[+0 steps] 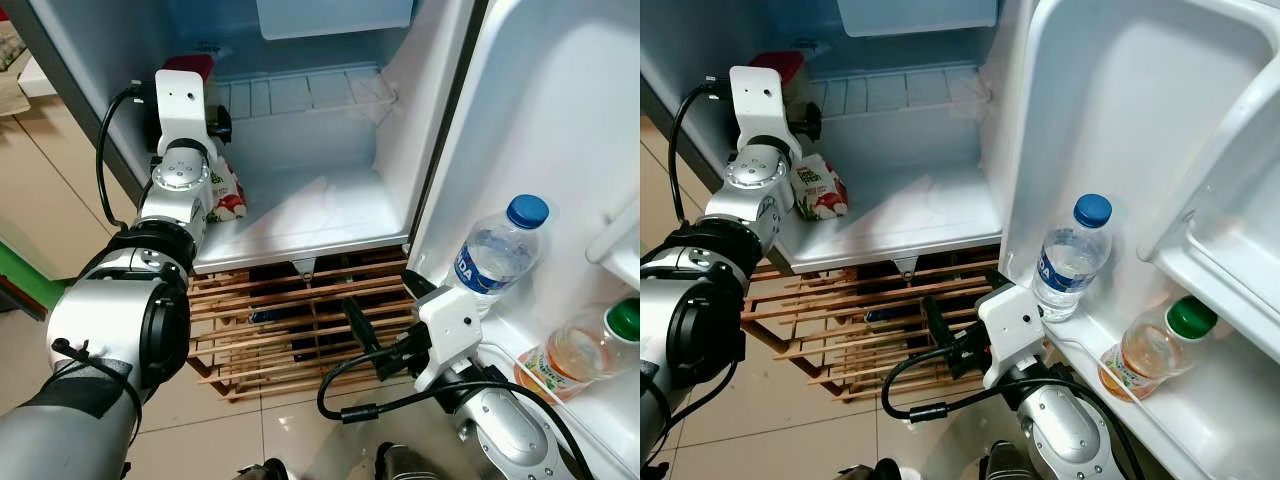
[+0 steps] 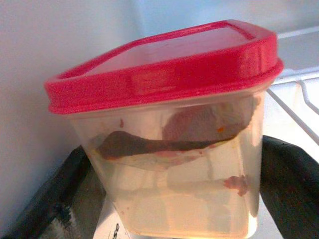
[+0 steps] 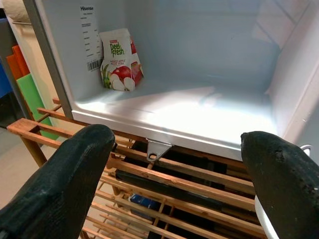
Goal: Restocking fridge
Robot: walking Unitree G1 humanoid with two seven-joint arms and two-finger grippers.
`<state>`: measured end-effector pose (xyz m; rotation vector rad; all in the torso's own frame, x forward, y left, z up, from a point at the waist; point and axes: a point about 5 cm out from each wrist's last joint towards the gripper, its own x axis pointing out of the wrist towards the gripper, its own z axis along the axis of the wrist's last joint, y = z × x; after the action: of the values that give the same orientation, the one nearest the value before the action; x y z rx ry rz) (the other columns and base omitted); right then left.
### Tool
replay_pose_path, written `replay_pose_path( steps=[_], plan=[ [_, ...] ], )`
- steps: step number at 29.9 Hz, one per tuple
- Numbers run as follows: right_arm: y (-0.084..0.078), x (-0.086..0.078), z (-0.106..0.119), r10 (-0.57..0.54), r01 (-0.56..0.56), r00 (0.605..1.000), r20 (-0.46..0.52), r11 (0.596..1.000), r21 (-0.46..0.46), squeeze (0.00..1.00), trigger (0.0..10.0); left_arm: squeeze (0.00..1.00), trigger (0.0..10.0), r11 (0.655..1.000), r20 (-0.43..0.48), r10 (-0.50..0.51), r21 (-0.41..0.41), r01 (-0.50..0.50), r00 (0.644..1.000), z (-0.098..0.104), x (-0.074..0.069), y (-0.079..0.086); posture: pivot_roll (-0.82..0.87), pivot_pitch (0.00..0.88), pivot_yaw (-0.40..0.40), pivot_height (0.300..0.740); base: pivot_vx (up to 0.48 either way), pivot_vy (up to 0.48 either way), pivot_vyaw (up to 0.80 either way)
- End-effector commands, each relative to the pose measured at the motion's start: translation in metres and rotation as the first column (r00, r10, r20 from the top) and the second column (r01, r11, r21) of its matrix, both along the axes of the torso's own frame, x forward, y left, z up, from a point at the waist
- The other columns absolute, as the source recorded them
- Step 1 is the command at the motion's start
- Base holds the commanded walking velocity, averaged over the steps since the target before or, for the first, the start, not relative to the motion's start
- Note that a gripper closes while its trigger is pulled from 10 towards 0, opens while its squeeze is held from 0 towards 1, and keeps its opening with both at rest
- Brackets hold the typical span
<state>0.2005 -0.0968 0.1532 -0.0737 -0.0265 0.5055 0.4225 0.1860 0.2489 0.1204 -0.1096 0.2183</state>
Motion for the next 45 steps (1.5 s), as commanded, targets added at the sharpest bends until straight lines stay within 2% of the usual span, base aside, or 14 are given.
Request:
replay_pose_path(
  steps=[1,6,7,8,15,27,30,39,42,43,45],
  plan=[
    [0.002,-0.001,0.0,0.003,-0.003,1.0,-0.008,1.0,0.002,0.04,10.0,1.0,10.0,0.999,-0.029,0.036,-0.018,-0.036,0.999,-0.003,0.0,0.005,-0.31,0.197,0.097,0.74,0.0,0.0,0.0],
    [0.003,0.0,-0.001,0.003,-0.003,1.0,-0.01,1.0,0.003,0.04,10.0,1.0,10.0,1.0,-0.037,0.01,-0.023,-0.01,0.999,-0.006,0.0,-0.003,-0.3,0.191,0.096,0.74,0.0,0.0,0.0],
    [0.003,0.0,-0.001,0.003,-0.003,1.0,-0.01,1.0,0.004,0.04,10.0,0.06,10.0,1.0,-0.036,0.0,-0.023,-0.001,0.999,-0.007,0.0,-0.006,-0.3,0.191,0.096,0.74,0.0,0.0,0.0],
    [0.003,0.001,-0.001,0.004,-0.004,1.0,-0.011,1.0,0.003,0.04,10.0,0.0,10.0,1.0,-0.04,-0.003,-0.009,0.002,0.999,-0.008,0.0,-0.009,-0.28,0.185,0.091,0.74,0.0,0.0,0.0],
    [0.003,0.004,-0.001,0.011,-0.011,1.0,-0.009,1.0,0.006,0.05,10.0,0.0,10.0,0.998,-0.08,-0.064,-0.014,0.063,0.995,-0.022,-0.001,-0.029,-0.27,0.167,0.092,0.74,0.0,0.0,0.0],
    [0.005,0.014,-0.001,0.021,-0.022,1.0,0.009,1.0,0.015,0.05,10.0,0.0,10.0,0.999,0.024,-0.033,0.001,0.033,0.999,-0.022,-0.012,-0.031,-0.23,0.118,0.085,0.74,0.0,0.0,0.0],
    [0.006,0.017,-0.002,0.026,-0.026,1.0,0.014,1.0,0.017,0.04,10.0,0.0,10.0,1.0,0.035,-0.005,0.002,0.005,0.999,-0.023,-0.017,-0.026,-0.22,0.102,0.086,0.74,0.0,0.0,0.0],
    [0.008,0.022,-0.002,0.026,-0.027,0.999,0.027,0.999,0.023,0.04,10.0,0.0,10.0,0.999,0.012,-0.001,-0.036,0.001,1.0,-0.034,-0.041,-0.025,-0.21,0.072,0.091,0.74,0.0,0.0,0.0],
    [0.008,0.024,-0.003,0.028,-0.028,0.999,0.031,0.999,0.024,0.04,10.0,0.0,10.0,0.999,-0.025,-0.016,-0.051,0.015,1.0,-0.044,-0.054,-0.028,-0.21,0.063,0.092,0.74,0.0,0.0,0.0],
    [0.008,0.024,-0.003,0.028,-0.028,0.999,0.031,0.999,0.024,0.04,10.0,0.0,10.0,0.999,-0.025,-0.016,-0.051,0.015,1.0,-0.044,-0.054,-0.028,-0.21,0.063,0.092,0.74,0.0,0.0,0.0],
    [0.007,0.027,-0.003,0.017,-0.018,0.999,0.03,0.999,0.035,0.05,10.0,0.0,10.0,0.998,-0.056,-0.053,-0.046,0.05,0.997,-0.055,-0.067,-0.031,-0.2,0.05,0.093,0.74,0.0,0.0,0.0]
  ],
)
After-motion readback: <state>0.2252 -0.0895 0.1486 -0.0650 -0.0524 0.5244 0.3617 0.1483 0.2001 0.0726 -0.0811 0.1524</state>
